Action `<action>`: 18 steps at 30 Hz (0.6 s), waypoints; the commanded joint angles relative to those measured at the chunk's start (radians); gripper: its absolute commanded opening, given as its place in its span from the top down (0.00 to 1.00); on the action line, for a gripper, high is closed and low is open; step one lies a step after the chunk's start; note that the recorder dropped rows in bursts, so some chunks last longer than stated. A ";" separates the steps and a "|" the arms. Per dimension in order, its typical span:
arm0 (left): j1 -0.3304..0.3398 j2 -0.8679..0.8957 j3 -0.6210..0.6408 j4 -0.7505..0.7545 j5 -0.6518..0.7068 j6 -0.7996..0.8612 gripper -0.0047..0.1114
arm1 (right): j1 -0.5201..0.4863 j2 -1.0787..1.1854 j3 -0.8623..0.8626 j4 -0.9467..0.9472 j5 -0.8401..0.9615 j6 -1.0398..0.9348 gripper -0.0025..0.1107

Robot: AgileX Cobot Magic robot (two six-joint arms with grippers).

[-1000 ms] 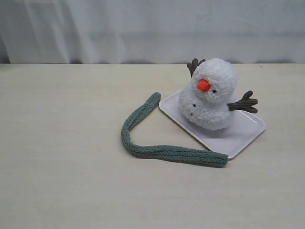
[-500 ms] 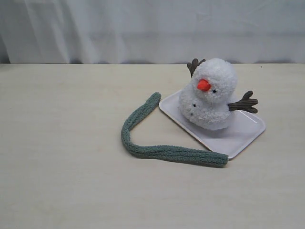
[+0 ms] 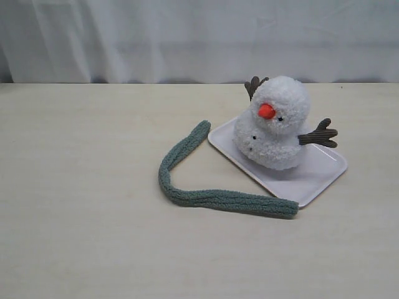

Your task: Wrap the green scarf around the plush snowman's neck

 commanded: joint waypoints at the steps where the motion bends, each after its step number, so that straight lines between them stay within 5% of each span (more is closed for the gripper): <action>1: 0.002 -0.002 0.004 -0.001 -0.009 -0.003 0.96 | -0.002 0.181 -0.060 0.550 0.180 -0.602 0.41; 4: 0.002 -0.002 0.004 -0.001 -0.009 -0.003 0.96 | 0.000 0.279 -0.060 0.791 0.308 -0.847 0.41; 7: 0.002 -0.002 0.004 -0.001 -0.009 -0.003 0.96 | 0.078 0.369 -0.060 0.830 0.311 -0.897 0.41; 18: 0.002 -0.002 0.004 -0.001 -0.009 -0.003 0.96 | 0.614 0.722 -0.086 0.410 -0.194 -0.522 0.41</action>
